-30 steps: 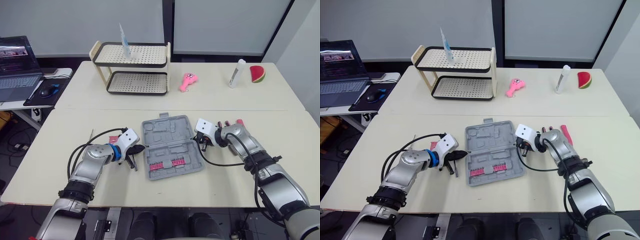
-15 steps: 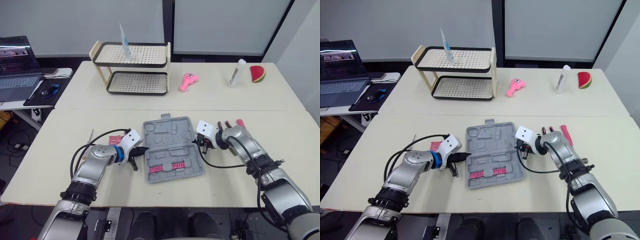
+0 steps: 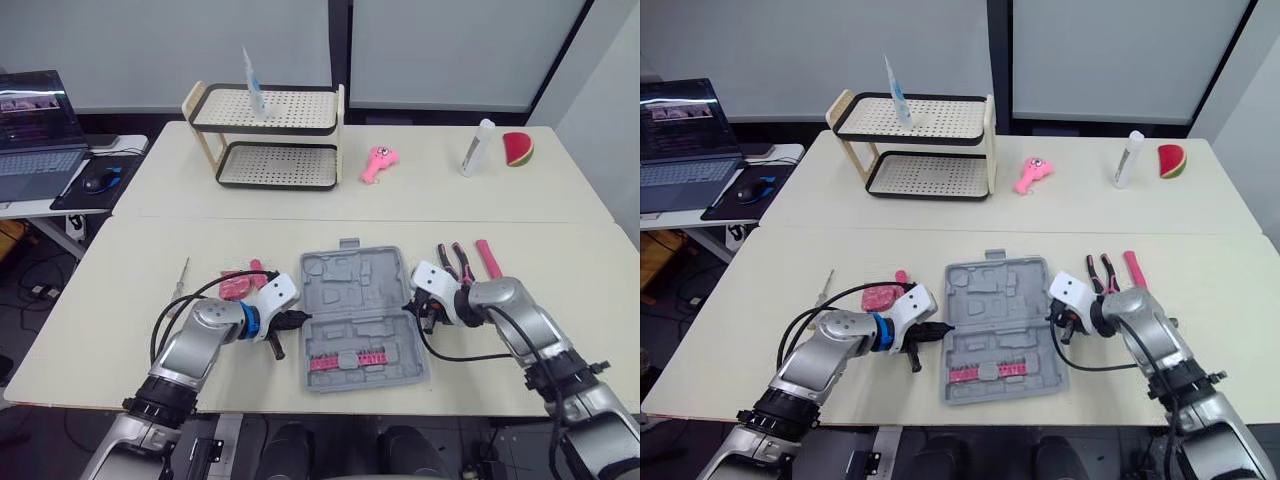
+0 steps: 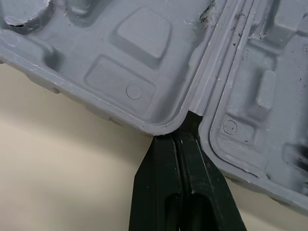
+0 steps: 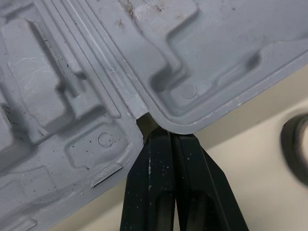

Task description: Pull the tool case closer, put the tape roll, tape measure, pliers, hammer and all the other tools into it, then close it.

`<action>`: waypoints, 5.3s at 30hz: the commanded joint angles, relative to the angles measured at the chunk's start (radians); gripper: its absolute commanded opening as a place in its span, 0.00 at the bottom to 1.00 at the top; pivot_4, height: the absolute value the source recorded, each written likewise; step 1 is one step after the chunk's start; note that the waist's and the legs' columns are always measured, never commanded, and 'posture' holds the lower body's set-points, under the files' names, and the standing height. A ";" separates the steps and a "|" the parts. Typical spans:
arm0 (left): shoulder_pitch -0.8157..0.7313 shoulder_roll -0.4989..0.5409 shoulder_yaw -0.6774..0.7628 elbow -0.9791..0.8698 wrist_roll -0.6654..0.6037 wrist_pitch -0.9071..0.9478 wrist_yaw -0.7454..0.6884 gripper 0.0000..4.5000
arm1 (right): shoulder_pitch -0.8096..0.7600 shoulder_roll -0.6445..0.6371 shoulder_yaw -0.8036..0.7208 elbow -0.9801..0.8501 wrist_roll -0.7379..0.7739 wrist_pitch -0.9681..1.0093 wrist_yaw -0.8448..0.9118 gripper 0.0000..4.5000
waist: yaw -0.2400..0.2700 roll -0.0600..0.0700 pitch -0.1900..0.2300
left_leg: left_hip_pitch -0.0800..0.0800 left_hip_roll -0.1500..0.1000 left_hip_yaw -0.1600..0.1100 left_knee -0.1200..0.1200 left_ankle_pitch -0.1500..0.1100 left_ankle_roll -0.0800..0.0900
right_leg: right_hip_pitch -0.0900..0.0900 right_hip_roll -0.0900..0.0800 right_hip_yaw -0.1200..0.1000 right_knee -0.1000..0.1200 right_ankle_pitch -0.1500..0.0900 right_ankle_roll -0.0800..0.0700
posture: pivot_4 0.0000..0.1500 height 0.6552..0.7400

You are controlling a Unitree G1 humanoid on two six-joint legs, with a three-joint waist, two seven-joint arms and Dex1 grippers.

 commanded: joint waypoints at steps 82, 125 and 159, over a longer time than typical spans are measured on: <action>0.194 0.228 0.284 -0.221 -0.275 -0.043 -0.137 0.00 | 0.500 -0.384 -0.460 -0.325 0.301 -0.192 0.025 0.00 | 0.002 -0.001 0.001 | 0.001 0.001 -0.002 0.000 -0.001 0.001 | 0.005 -0.001 0.000 -0.003 0.000 0.000 | 1.00 0.87; 0.633 0.231 0.740 -0.072 -0.404 -0.306 -0.099 1.00 | 0.435 -0.462 -0.614 -0.095 0.367 -0.454 0.176 0.99 | 0.001 0.000 0.000 | 0.012 0.002 -0.002 -0.012 -0.001 0.001 | 0.017 -0.004 0.002 -0.016 0.000 0.000 | 1.00 0.87; 0.174 0.289 0.290 -0.596 -0.585 0.071 -0.138 1.00 | -0.349 -0.129 0.141 0.419 -0.197 -0.602 0.118 0.58 | -0.004 0.000 0.001 | 0.008 0.001 -0.001 -0.010 0.000 -0.001 | 0.012 0.000 -0.001 -0.015 0.000 0.000 | 1.00 0.87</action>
